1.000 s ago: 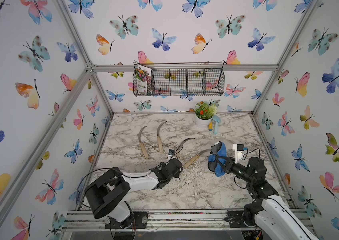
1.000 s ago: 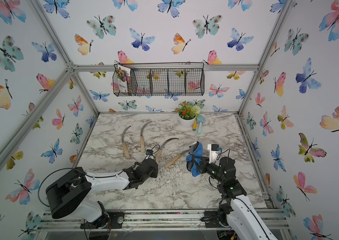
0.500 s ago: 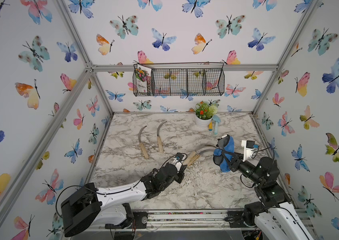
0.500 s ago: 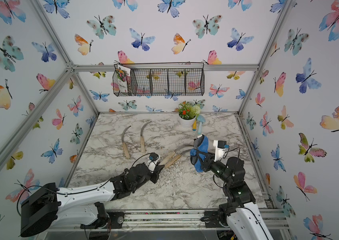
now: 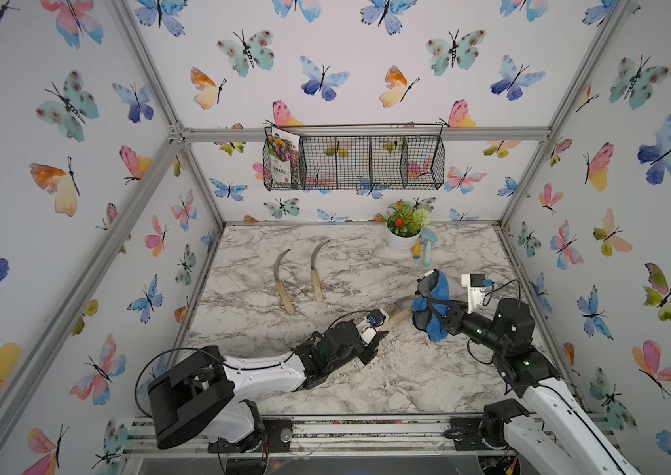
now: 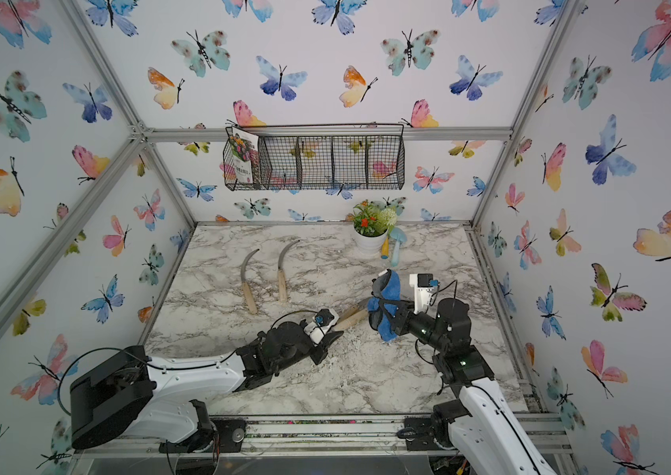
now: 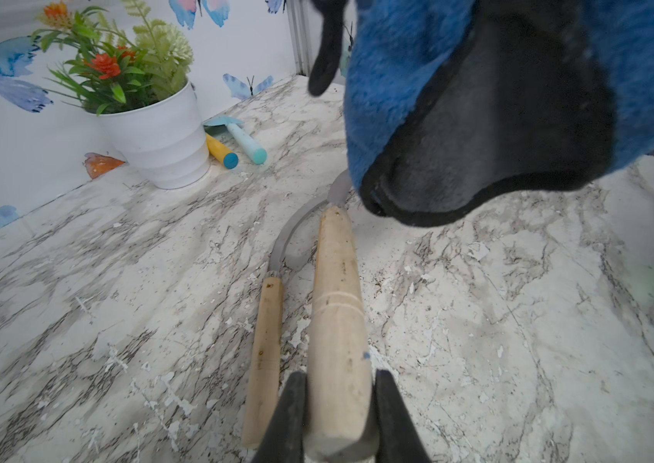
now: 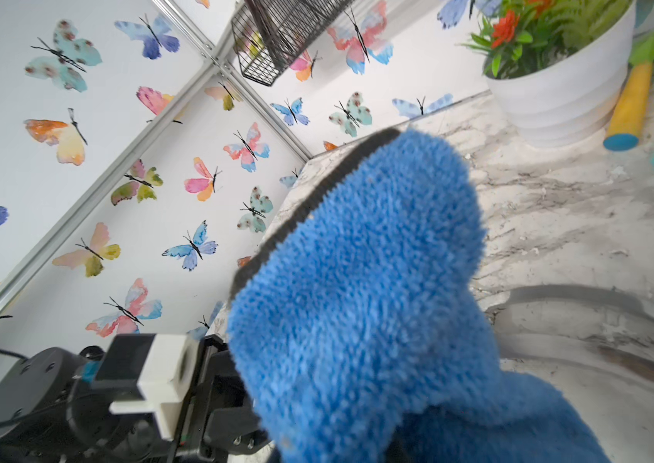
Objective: Wipe small sickles with rags
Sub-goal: Wipe the small sickle.
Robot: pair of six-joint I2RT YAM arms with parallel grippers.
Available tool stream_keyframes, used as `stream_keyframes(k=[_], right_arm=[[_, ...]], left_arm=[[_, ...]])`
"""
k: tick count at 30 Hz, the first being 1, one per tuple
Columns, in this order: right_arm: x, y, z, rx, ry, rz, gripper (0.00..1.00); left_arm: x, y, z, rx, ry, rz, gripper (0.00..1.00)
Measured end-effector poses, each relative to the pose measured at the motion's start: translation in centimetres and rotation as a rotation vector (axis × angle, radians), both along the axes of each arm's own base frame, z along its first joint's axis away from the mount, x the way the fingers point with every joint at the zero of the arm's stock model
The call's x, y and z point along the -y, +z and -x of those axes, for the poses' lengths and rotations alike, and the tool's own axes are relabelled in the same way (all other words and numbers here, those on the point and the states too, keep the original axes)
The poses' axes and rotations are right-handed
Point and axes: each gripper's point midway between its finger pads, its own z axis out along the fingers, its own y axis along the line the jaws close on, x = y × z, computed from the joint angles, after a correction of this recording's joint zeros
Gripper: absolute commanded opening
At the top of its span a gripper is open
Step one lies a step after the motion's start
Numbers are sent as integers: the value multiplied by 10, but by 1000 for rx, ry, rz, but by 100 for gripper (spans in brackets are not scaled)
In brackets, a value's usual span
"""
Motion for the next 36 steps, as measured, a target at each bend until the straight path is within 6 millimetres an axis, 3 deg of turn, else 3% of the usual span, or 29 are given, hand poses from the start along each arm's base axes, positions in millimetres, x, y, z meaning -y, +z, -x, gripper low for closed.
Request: stream_keyframes(k=[5,10,14,17,23,26,28,33,36], right_arm=[[-13,-27,-4,-57,35,14,2],[-57,-45,12,-86,157,42,2],[-89,-50,32,-72,245,60,2],[-93,-46,33,-45,238,54,2],[-89,-46,32,-3,200,43,2],[-81,-55,19,-5,142,81,2],[-69,-65,5,-19,89,100,2],[-10,-102,-37,-122,-86,119,2],[-6,-110,-39,-148,-81,119,2]], left_arm=[[14,-4,-3,37,-29,-23,0],[19,-7,-5,52,-40,-34,0],[21,-6,-7,54,-39,-29,0],[20,-6,-9,51,-37,-24,0],[21,-4,-9,38,-59,-5,0],[20,-9,-8,19,-65,-19,0],[20,-11,-7,11,-70,-24,0],[26,-18,-5,-18,-91,-31,0],[31,-25,-6,-41,-97,-41,0]])
